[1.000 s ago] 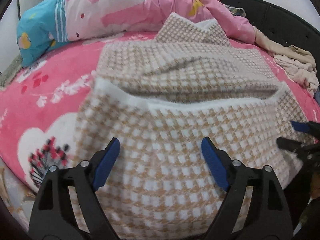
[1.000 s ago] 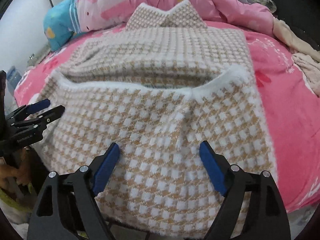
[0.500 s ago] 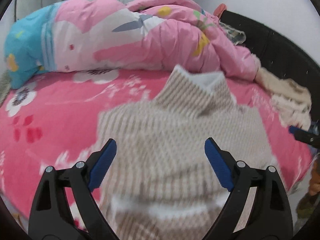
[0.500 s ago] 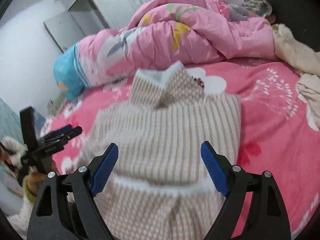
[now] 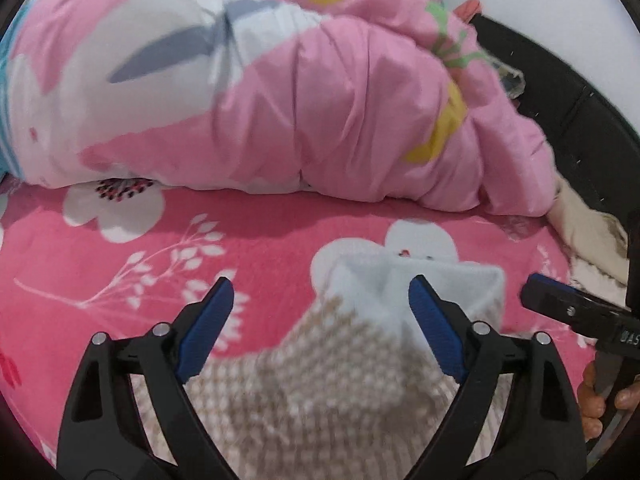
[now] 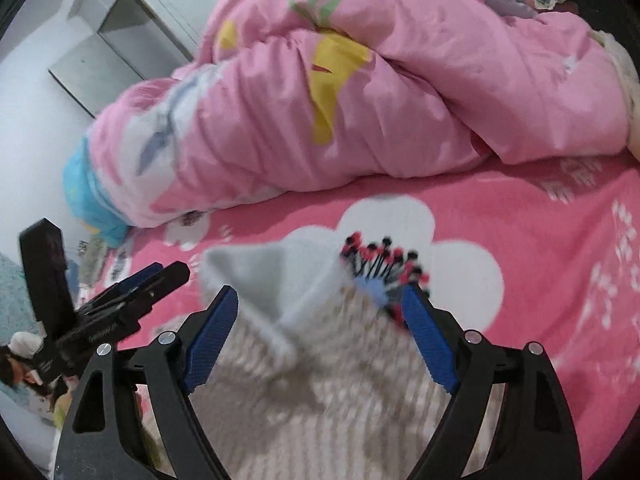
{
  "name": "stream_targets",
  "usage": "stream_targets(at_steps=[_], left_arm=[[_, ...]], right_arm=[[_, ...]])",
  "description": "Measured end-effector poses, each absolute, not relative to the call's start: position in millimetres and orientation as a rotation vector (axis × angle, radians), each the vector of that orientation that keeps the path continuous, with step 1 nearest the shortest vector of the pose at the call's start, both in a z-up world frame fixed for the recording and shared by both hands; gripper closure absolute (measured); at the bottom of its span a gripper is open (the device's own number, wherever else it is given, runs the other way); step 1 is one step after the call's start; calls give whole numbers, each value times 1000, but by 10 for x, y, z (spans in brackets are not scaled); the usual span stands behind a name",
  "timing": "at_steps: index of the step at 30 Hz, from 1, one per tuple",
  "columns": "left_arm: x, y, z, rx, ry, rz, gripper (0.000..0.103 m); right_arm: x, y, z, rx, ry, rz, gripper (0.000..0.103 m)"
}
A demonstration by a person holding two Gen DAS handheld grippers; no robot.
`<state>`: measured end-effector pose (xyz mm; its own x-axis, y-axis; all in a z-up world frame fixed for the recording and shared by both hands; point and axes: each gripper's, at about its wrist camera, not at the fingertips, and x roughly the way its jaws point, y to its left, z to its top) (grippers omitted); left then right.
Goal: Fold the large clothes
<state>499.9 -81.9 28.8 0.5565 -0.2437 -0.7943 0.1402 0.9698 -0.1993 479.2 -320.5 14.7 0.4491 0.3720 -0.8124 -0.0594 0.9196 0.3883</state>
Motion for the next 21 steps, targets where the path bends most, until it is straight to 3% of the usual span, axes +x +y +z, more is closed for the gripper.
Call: stream_targets(at_steps=[3, 4, 5, 6, 7, 11, 21], left_arm=[[5133, -919, 144, -105, 992, -225, 47], [5147, -949, 111, -107, 997, -234, 58], [5140, -972, 100, -106, 996, -248, 68], [5111, -982, 110, -108, 988, -266, 73], [5061, -988, 140, -103, 974, -275, 75], [4733, -992, 359, -39, 912, -322, 86], [3775, -817, 444, 65, 860, -398, 88]], right_arm=[[4971, -3179, -4, 291, 1119, 259, 47], [4988, -3172, -25, 286, 1126, 264, 54], [4986, -3162, -29, 281, 1125, 277, 68], [4939, -3152, 2, 279, 1113, 297, 81], [4864, -3117, 63, 259, 1093, 321, 85], [4489, -2911, 320, 75, 1010, 338, 90], [3558, -2896, 390, -28, 988, 367, 93]])
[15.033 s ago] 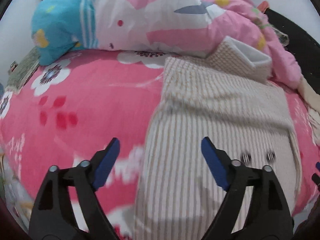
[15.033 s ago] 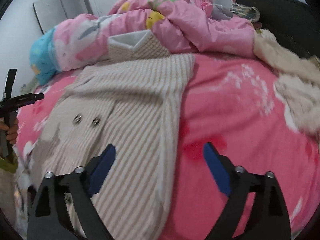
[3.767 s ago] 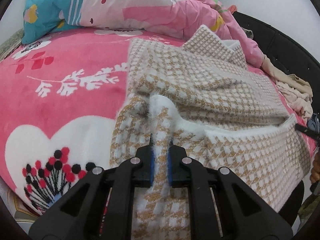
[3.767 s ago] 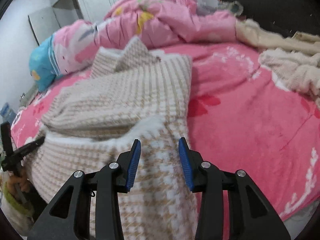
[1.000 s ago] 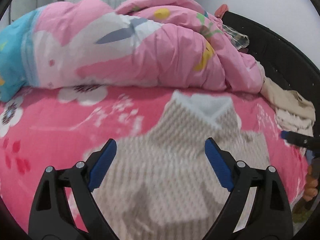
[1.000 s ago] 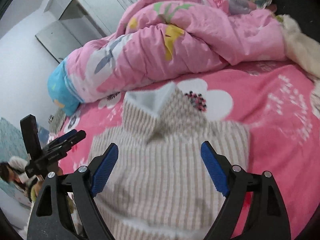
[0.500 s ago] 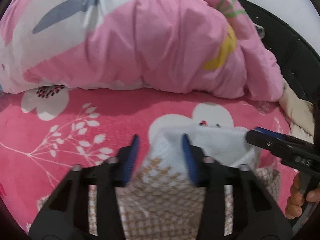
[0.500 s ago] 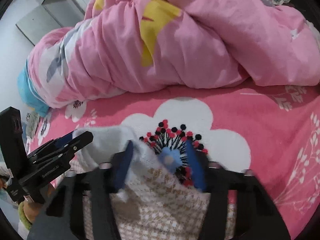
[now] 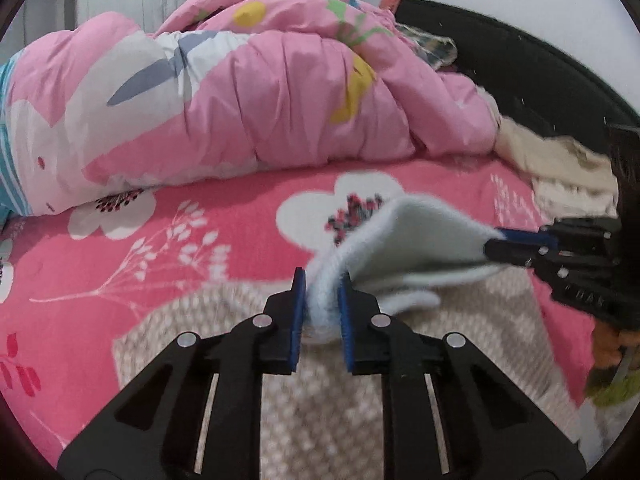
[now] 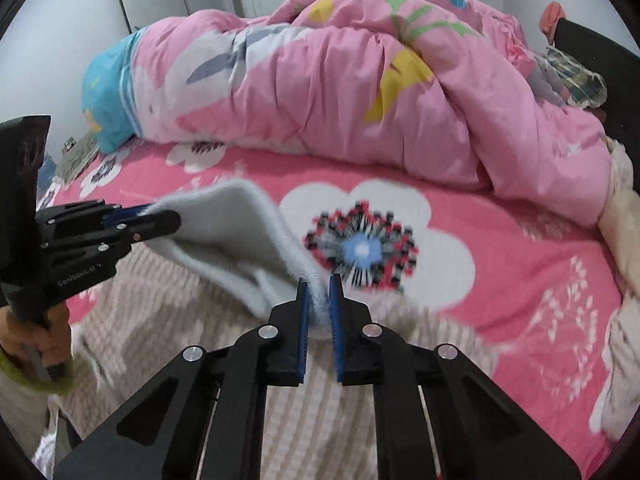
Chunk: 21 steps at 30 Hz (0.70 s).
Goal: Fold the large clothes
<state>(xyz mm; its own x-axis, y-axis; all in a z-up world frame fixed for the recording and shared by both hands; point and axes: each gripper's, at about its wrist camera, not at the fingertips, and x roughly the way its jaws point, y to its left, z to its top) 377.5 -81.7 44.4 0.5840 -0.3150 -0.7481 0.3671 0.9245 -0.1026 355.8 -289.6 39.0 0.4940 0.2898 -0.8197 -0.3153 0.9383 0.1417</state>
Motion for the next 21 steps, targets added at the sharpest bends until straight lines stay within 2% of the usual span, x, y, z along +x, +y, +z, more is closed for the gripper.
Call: stream_targets(at_steps=[9, 12, 17, 21], left_arm=[[3400, -701, -98, 84, 911, -387, 88], [3339, -693, -161, 101, 899, -386, 88], [3306, -715, -165, 141, 879, -384, 88], [3304, -691, -148, 116, 897, -374, 86]], right_arm=[[3064, -2994, -63, 13, 1080, 387, 93], [2941, -3052, 98, 18, 1082, 396, 91], [3033, -3043, 637, 151, 963, 520, 91], [3467, -2735, 528, 197, 958, 563, 91]])
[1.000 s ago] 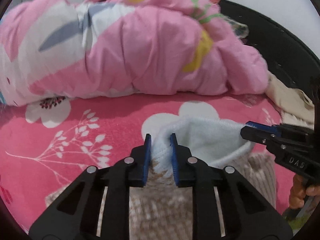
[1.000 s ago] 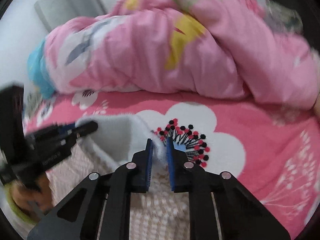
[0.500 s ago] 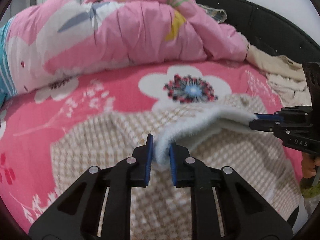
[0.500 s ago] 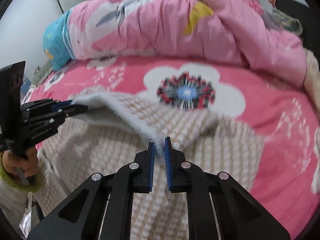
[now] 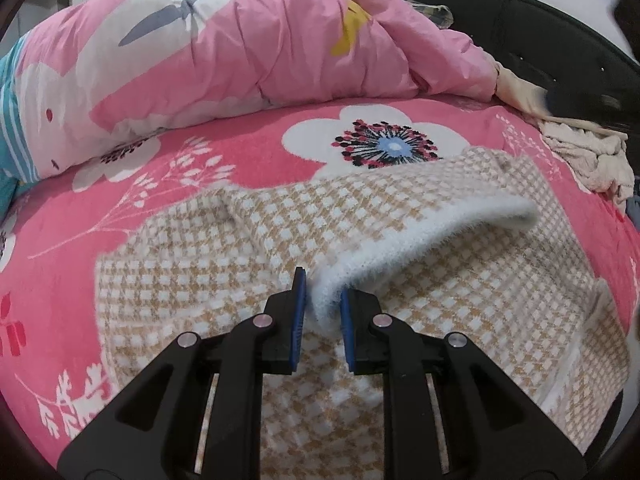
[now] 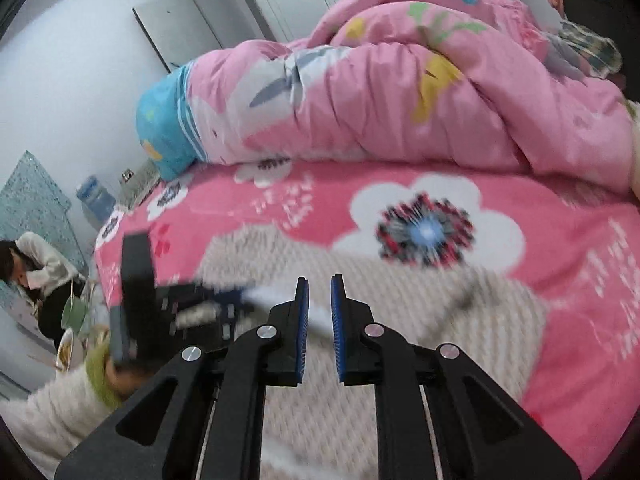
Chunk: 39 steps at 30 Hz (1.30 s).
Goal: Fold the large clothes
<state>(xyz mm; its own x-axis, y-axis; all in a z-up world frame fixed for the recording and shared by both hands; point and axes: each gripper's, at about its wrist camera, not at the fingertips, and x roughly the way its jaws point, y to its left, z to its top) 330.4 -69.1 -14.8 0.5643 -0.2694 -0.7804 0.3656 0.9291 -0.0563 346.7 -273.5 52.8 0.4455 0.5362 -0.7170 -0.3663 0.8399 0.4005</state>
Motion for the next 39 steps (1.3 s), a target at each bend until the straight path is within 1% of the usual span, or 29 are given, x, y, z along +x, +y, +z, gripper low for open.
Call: stream_targets(at_steps=[2, 5, 7, 9, 12, 13, 15, 18, 21, 22, 24, 25, 27, 29, 30, 32, 35, 37, 39], left_arm=[[3271, -626, -110, 85, 918, -372, 83], [3169, -409, 9, -4, 931, -390, 83], [3084, -234, 176, -86, 891, -421, 83], [3090, -153, 325, -138, 849, -440, 83], [3309, -263, 425, -162, 837, -432, 78], [3390, -332, 388, -171, 855, -441, 75], [3608, -554, 150, -142, 941, -424, 75], [3698, -771, -281, -11, 1043, -339, 75], [3540, -759, -301, 21, 970, -343, 74], [3515, -761, -308, 31, 963, -342, 74], [3479, -766, -320, 45, 947, -338, 74], [3467, -766, -322, 46, 944, -335, 74], [3448, -753, -328, 41, 940, -333, 74], [3420, -752, -335, 40, 931, -330, 74], [3403, -750, -339, 42, 924, -327, 74], [3397, -759, -341, 44, 922, -328, 74], [3362, -779, -332, 64, 903, -322, 74], [3361, -779, -331, 65, 895, -323, 74], [3364, -763, -335, 55, 890, -321, 74]], right_arm=[[3611, -2553, 221, 201, 1030, 572, 91], [3639, -2372, -294, 161, 1162, 570, 91], [3557, -2379, -424, 165, 1153, 580, 91], [3499, -2406, -427, 168, 1141, 591, 91], [3465, -2406, -420, 160, 1151, 583, 91], [3454, -2402, -416, 151, 1150, 579, 91], [3412, -2407, -394, 123, 1151, 571, 91], [3295, -2547, -318, 79, 1152, 519, 91], [3231, -2894, -106, 103, 1132, 447, 91], [3221, -2981, 2, 111, 1100, 425, 89], [3264, -3039, 163, 128, 1048, 416, 76], [3309, -3013, 196, 131, 1036, 416, 75], [3404, -2910, 139, 126, 1040, 424, 75], [3520, -2750, -53, 69, 1066, 415, 74], [3572, -2688, -218, -3, 1088, 375, 74], [3619, -2730, -420, -4, 1106, 384, 74], [3559, -2940, -366, 73, 1120, 358, 76], [3494, -2994, -285, 51, 1141, 310, 76], [3467, -2986, -195, -2, 1132, 246, 73]])
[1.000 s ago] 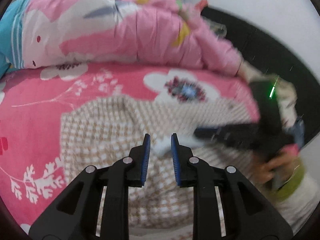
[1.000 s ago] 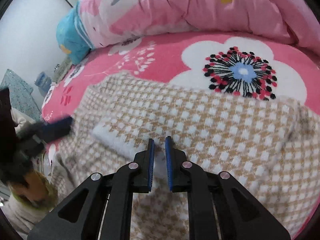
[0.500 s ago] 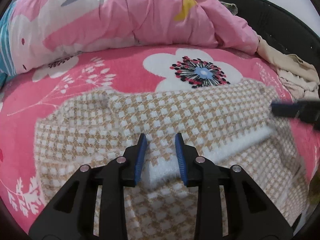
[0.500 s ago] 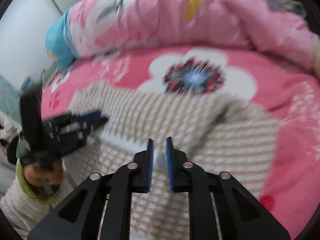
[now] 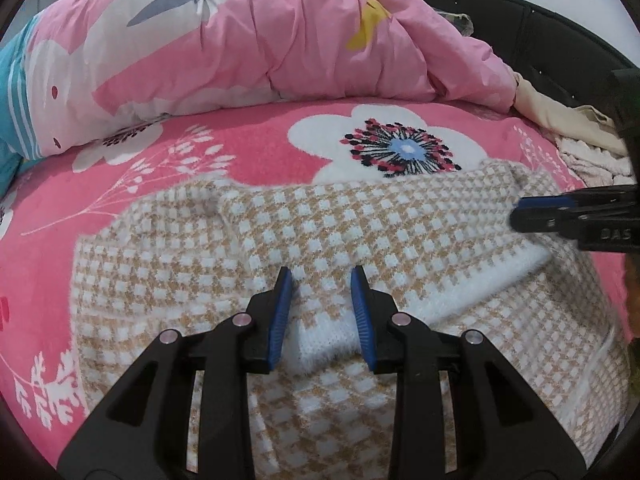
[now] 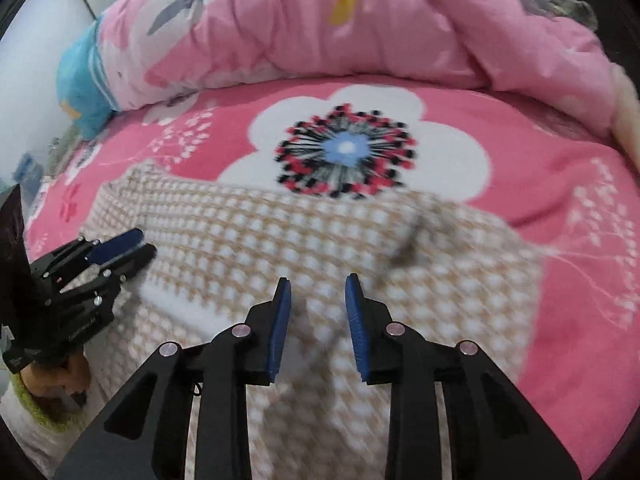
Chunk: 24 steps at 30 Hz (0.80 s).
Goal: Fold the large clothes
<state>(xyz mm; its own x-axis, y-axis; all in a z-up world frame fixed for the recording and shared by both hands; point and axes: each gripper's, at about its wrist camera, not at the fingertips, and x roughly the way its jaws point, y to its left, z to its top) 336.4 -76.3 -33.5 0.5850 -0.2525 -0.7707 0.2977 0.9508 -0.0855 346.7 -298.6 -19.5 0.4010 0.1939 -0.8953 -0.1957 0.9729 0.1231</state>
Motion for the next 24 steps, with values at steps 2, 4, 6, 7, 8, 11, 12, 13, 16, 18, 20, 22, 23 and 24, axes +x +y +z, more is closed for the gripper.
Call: stream_targets(at_steps=[2, 4, 6, 7, 8, 11, 12, 13, 16, 18, 20, 22, 23, 24], left_arm=[[3365, -760, -340, 47, 885, -321, 74], [3361, -765, -343, 47, 881, -319, 74], [3364, -752, -347, 50, 882, -320, 74], [3362, -750, -347, 48, 882, -321, 74], [3353, -750, -342, 47, 882, -321, 74], [3348, -735, -349, 49, 874, -316, 74], [3352, -739, -350, 50, 875, -314, 74], [3356, -741, -363, 49, 879, -313, 74], [3351, -747, -350, 50, 870, -314, 73], [3350, -749, -349, 48, 868, -313, 73], [3353, -743, -351, 46, 867, -315, 74], [3345, -742, -354, 48, 868, -317, 74], [3349, -745, -356, 50, 870, -317, 74], [3328, -759, -357, 54, 869, -314, 74]], right_arm=[[3480, -2918, -24, 7, 1084, 284, 73], [3580, -2799, 72, 67, 1057, 349, 73], [3704, -2632, 47, 67, 1046, 381, 73], [3769, -2517, -10, 56, 1046, 401, 73], [3817, -2440, -67, 52, 1054, 415, 73], [3928, -2244, -395, 28, 1114, 430, 73], [3924, -2224, -491, 11, 1117, 425, 72], [3898, -2249, -507, 20, 1110, 430, 72], [3830, -2349, -415, 77, 1129, 423, 72], [3730, -2371, -320, 66, 1127, 416, 70], [3608, -2392, -257, 35, 1111, 425, 69], [3517, -2379, -343, -41, 1115, 404, 66], [3480, -2388, -381, -61, 1111, 403, 64], [3438, -2400, -401, -74, 1103, 402, 63]])
